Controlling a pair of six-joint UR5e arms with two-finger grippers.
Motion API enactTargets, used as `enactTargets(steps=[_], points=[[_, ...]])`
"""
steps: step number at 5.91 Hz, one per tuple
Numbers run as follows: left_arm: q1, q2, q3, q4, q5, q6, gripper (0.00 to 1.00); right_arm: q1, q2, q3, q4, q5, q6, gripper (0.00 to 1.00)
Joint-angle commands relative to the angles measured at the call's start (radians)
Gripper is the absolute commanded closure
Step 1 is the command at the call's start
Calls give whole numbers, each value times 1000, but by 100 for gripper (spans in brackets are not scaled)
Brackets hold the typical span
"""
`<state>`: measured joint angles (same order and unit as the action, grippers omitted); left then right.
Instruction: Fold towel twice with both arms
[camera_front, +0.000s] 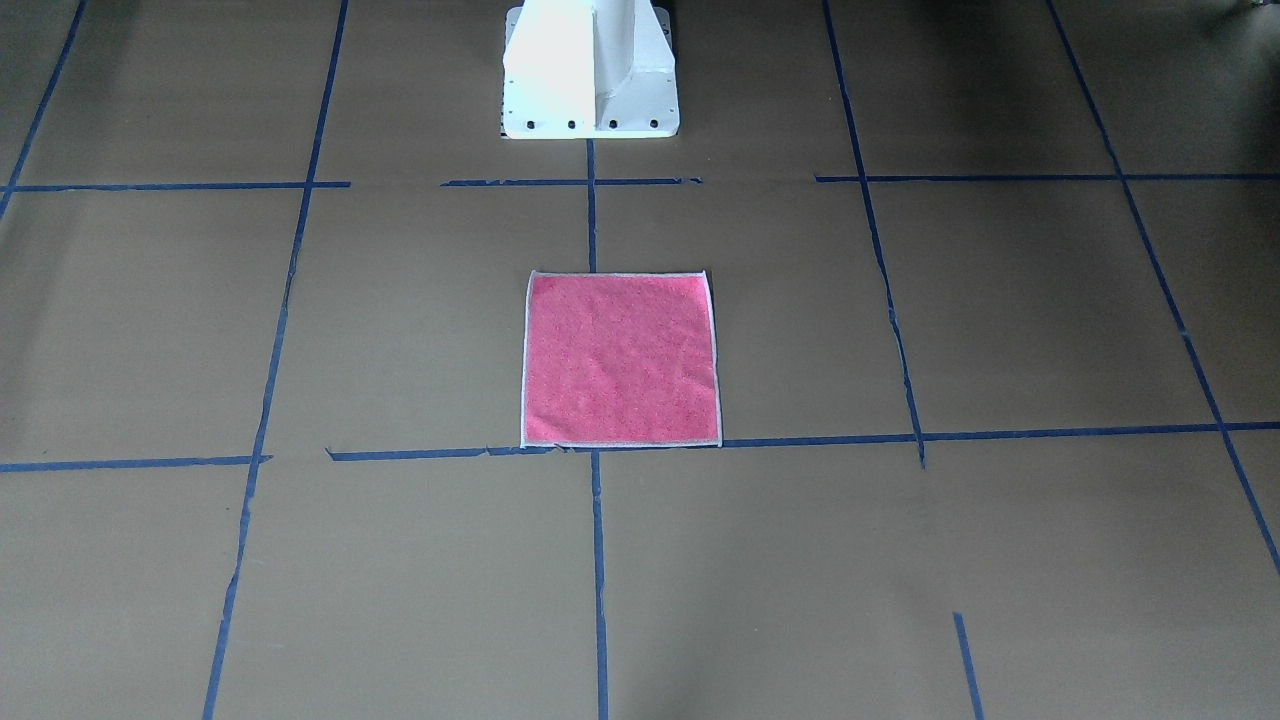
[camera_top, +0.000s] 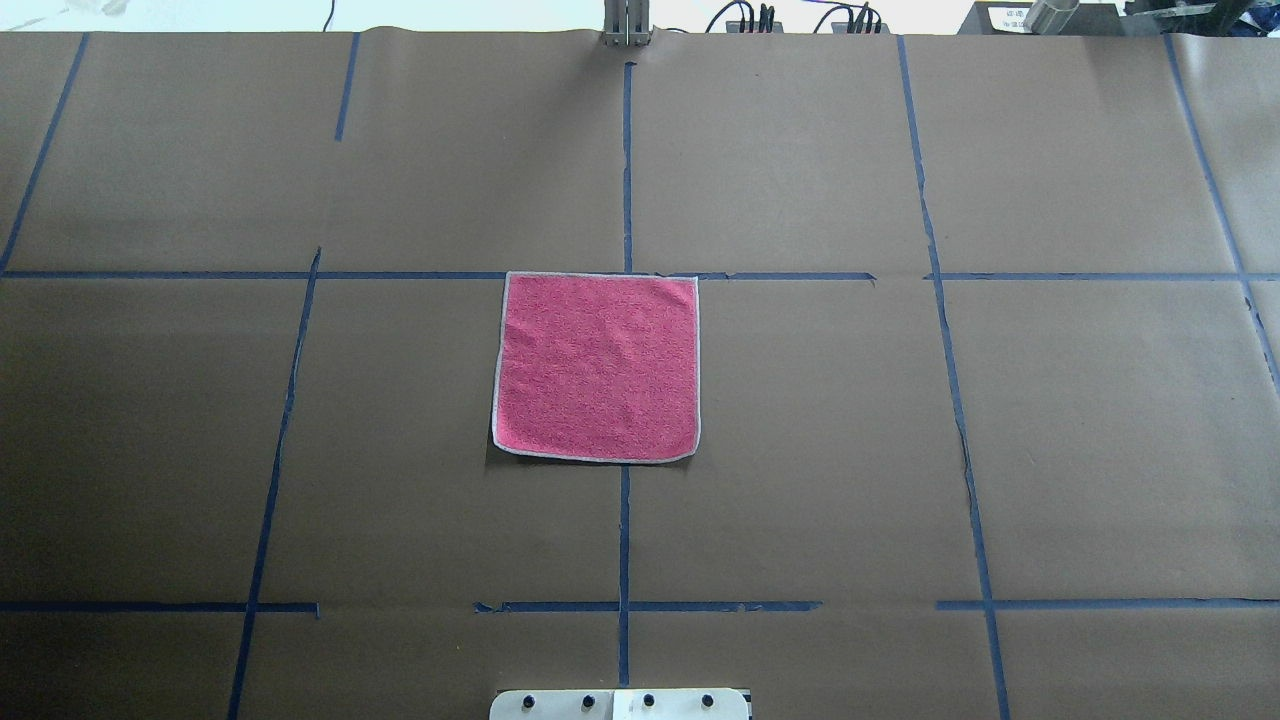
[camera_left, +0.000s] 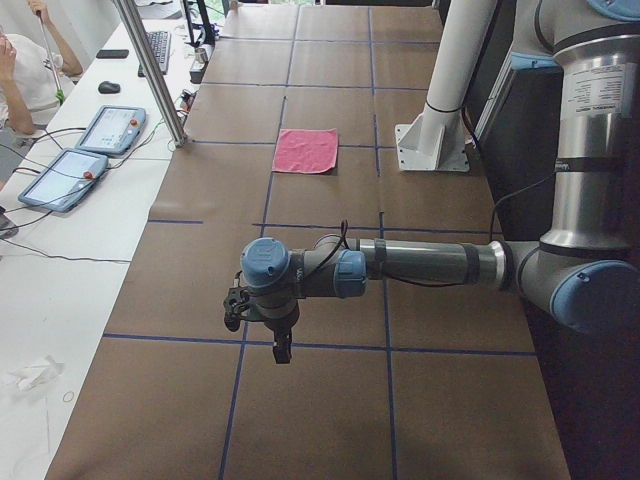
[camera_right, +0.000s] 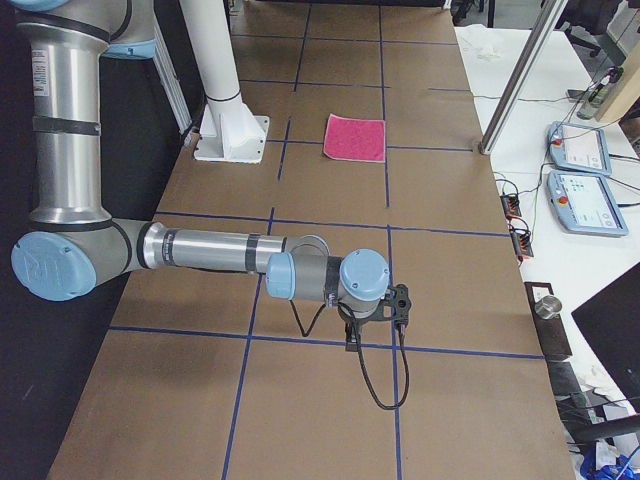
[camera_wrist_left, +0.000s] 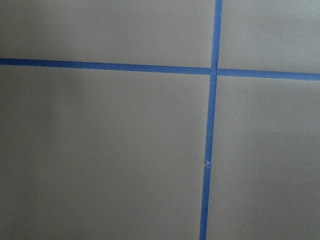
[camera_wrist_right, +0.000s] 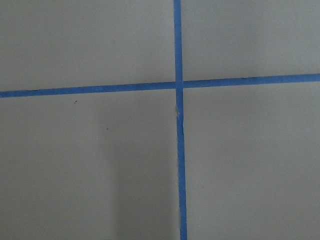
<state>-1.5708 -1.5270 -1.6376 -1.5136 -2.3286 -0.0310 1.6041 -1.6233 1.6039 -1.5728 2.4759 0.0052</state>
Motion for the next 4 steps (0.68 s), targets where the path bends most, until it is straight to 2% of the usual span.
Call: enactTargets(steps=[1, 4], points=[[0, -4, -5, 0, 0, -1, 0, 0, 0, 1, 0, 0, 7, 0], [14, -37, -71, -16, -1, -9, 0, -1, 13, 16, 0, 3, 16, 0]])
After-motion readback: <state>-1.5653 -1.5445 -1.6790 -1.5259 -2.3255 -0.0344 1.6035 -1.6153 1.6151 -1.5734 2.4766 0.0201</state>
